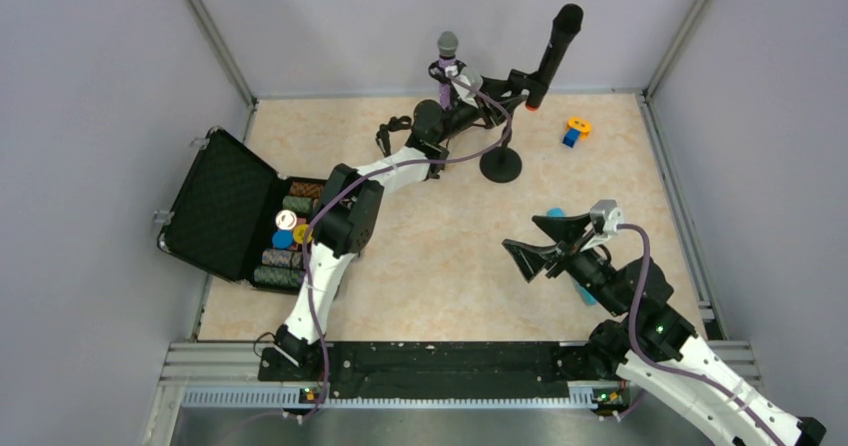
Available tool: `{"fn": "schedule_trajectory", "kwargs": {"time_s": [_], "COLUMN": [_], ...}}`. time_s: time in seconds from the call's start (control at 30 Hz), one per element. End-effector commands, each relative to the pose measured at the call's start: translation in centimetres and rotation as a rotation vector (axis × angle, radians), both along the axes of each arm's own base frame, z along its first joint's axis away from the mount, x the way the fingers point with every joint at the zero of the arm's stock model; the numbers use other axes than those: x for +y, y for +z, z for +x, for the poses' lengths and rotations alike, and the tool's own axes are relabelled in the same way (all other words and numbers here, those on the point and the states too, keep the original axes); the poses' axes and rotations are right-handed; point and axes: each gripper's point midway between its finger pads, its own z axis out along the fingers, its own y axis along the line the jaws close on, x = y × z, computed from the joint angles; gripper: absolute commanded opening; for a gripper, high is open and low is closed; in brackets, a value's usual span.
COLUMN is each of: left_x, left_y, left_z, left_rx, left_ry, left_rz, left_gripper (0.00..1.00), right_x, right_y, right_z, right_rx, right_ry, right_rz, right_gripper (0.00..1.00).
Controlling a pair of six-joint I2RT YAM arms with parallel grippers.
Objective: Attach the microphones to the stand
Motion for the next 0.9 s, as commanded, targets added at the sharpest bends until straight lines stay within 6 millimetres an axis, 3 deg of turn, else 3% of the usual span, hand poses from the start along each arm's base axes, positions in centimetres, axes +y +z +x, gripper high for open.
{"fn": "schedule_trajectory", "kwargs": {"time_s": [0.0,0.1,0.3,0.57,0.87], "left_x": [1.3,1.7,2.2,3.8,6.6], "left_y": [3.9,3.8,3.5,3.7,4.7], "left_z": [-1.4,-1.6,-2.1,-3.7,-7.7], "left_rx": [-0.132,-0.131,-0.132,-0.136,-0.133], "left_ry": [-0.001,0.012,0.022,0.045,0.064], "left_rz": [-0.079,-0.088,-0.078,-0.086,-0.053], "left_gripper": [0.49,0.60,0.66,0.93,0.99], "right_x": [-0.1,-0.1,-0.1,0.1,0.7], "right_y": [0.1,0.0,-0.1,-0.2,-0.3], "right_z": [0.4,0.4,0.4,0.3,0.2], "right_rx": [-0.014,-0.012,-0.013,-0.010,0.002], "right_ry": [-0.017,-0.016,-0.015,-0.007,0.022], "right_rz": [-0.001,-0.002,0.001,0.001,0.015], "right_gripper": [0.93,0.93,0.93,0.93,0.93]}}
